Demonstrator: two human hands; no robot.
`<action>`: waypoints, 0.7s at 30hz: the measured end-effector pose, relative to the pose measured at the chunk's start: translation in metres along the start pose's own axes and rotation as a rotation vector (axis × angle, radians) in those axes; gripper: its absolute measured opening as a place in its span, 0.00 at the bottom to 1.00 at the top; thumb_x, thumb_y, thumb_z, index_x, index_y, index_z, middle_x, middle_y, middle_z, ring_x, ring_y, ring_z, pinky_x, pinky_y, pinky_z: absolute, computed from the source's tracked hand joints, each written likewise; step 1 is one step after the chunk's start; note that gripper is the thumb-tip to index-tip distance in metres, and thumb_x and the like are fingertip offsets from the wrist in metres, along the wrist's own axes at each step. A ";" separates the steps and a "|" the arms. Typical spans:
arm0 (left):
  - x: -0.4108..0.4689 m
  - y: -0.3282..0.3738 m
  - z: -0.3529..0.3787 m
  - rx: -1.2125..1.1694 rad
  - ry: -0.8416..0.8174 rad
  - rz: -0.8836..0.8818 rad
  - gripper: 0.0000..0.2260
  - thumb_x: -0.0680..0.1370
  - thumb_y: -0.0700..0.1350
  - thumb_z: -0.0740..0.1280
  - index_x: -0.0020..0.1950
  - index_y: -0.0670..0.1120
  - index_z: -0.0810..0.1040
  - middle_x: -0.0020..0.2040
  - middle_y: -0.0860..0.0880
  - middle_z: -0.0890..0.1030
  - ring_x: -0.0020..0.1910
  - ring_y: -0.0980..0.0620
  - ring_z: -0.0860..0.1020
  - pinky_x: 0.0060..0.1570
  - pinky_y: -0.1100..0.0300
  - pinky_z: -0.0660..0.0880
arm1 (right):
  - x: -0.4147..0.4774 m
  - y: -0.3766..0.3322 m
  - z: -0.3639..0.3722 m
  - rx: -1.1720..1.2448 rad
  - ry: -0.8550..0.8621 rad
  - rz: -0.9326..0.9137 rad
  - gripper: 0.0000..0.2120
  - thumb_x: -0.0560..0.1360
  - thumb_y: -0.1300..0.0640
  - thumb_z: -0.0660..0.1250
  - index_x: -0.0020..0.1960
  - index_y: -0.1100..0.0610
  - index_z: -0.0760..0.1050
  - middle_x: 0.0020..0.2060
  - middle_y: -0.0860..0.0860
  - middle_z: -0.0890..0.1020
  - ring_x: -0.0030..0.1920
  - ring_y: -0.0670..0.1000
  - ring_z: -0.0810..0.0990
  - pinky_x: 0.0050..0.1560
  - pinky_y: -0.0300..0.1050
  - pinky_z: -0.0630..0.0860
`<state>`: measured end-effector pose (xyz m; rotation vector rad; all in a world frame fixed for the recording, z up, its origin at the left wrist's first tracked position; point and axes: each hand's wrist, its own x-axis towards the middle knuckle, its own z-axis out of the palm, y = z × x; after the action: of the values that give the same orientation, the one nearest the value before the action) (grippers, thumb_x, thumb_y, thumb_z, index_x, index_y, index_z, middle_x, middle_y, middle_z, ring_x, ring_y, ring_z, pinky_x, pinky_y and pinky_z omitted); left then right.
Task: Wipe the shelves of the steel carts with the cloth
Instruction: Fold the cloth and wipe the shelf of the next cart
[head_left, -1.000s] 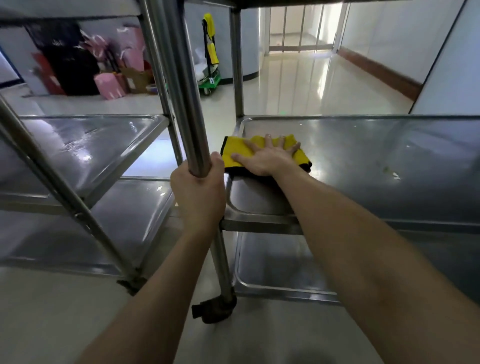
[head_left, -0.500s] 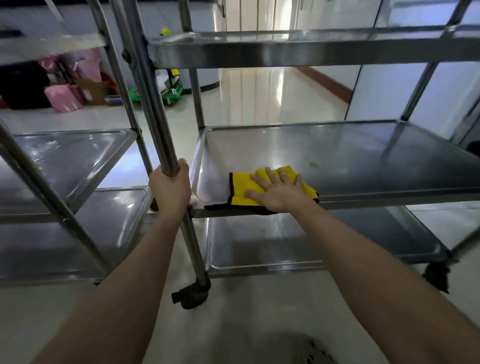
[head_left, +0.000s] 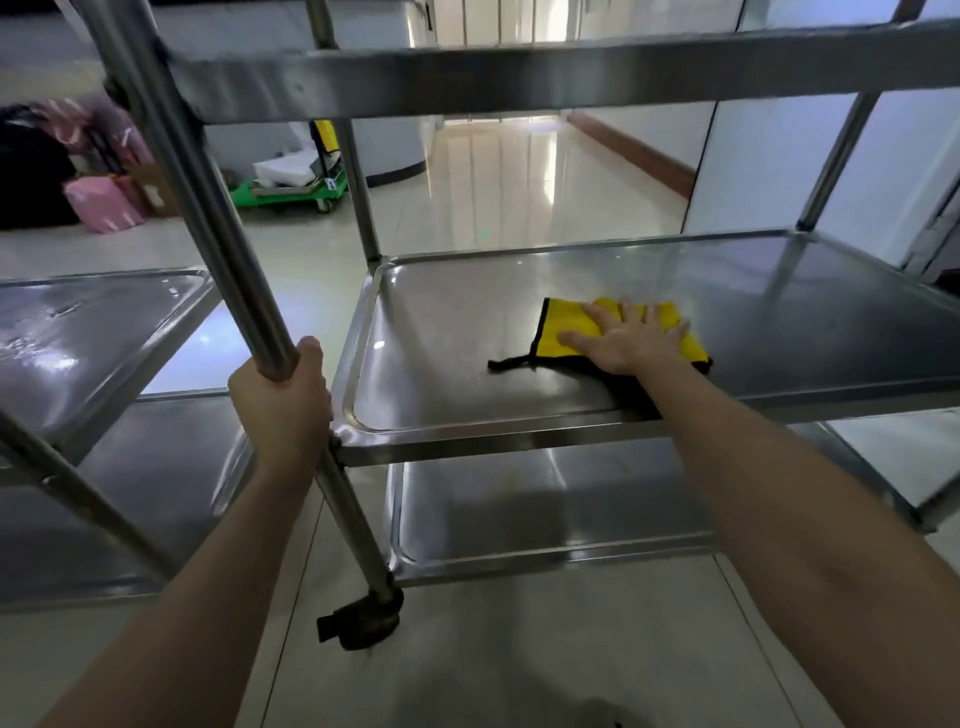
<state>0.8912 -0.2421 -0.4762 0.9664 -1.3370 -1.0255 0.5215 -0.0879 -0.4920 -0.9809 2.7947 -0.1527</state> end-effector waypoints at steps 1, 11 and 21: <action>0.001 -0.002 0.002 -0.010 0.007 0.011 0.17 0.77 0.50 0.70 0.40 0.36 0.75 0.32 0.39 0.74 0.28 0.45 0.75 0.31 0.51 0.75 | 0.013 -0.009 -0.001 -0.016 0.006 0.016 0.49 0.69 0.12 0.44 0.85 0.32 0.47 0.88 0.53 0.44 0.85 0.69 0.41 0.75 0.85 0.38; 0.003 -0.006 0.013 -0.011 0.053 0.056 0.20 0.74 0.53 0.70 0.36 0.38 0.68 0.31 0.32 0.70 0.29 0.45 0.69 0.31 0.48 0.70 | 0.028 -0.233 0.022 -0.078 -0.032 -0.319 0.48 0.70 0.13 0.43 0.85 0.32 0.45 0.87 0.62 0.43 0.83 0.76 0.40 0.69 0.89 0.33; 0.003 0.001 0.015 0.022 0.029 0.087 0.20 0.77 0.51 0.70 0.31 0.51 0.63 0.28 0.52 0.65 0.31 0.50 0.67 0.34 0.53 0.68 | -0.082 -0.198 0.046 -0.023 -0.106 -0.595 0.41 0.73 0.16 0.44 0.83 0.27 0.44 0.88 0.45 0.42 0.87 0.58 0.38 0.78 0.76 0.32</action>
<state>0.8766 -0.2442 -0.4737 0.9279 -1.3568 -0.9298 0.7136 -0.1921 -0.4956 -1.7396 2.3325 -0.1367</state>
